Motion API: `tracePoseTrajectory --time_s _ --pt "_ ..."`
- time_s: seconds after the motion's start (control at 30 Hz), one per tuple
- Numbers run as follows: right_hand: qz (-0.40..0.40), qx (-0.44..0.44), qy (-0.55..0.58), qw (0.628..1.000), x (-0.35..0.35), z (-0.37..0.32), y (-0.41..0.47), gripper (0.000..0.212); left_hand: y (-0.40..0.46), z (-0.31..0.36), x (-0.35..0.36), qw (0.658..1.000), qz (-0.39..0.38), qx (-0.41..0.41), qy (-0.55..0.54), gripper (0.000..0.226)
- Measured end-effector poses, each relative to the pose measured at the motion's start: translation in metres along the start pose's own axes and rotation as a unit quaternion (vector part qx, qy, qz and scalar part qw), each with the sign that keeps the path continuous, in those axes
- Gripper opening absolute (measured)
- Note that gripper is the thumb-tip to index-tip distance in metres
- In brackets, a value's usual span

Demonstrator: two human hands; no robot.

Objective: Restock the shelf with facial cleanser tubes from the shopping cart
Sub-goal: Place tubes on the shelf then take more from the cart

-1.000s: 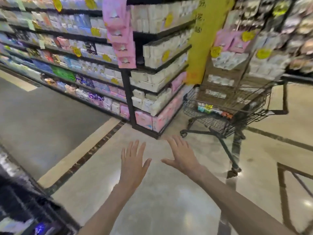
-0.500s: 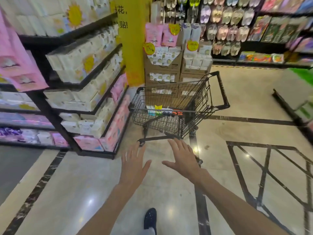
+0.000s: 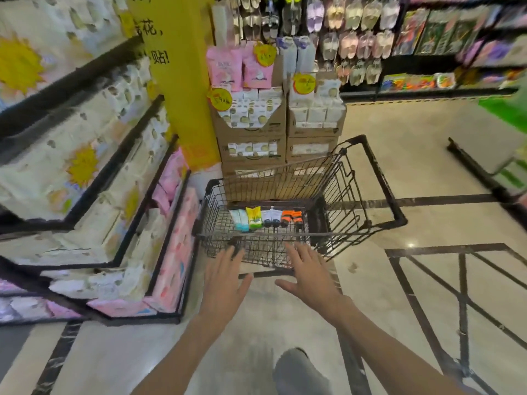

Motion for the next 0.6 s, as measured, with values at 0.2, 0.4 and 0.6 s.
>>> tracePoseTrajectory --time_s 0.2,0.4,0.6 --pt "-0.018 -0.001 0.021 1.0 -0.013 0.034 0.126 0.097 0.119 -0.013 -0.004 1.0 -0.014 -0.003 0.001 0.062" --pt "-0.056 -0.001 0.052 0.997 -0.025 0.078 0.252 0.095 0.252 -0.035 -0.004 0.994 -0.056 -0.062 -0.064 0.063" --pt "-0.135 0.003 0.086 0.987 -0.018 0.103 0.358 0.096 0.354 -0.061 0.002 0.979 -0.095 -0.127 -0.13 0.051"
Point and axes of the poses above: each hand's wrist, its own y-axis towards the middle knuckle, its own x-axis out of the palm, z = x × y, the point moved 2 cm from there along y, towards the middle knuckle, and after that the axes turned 13 degrees about -z, right-handed, at the moved point
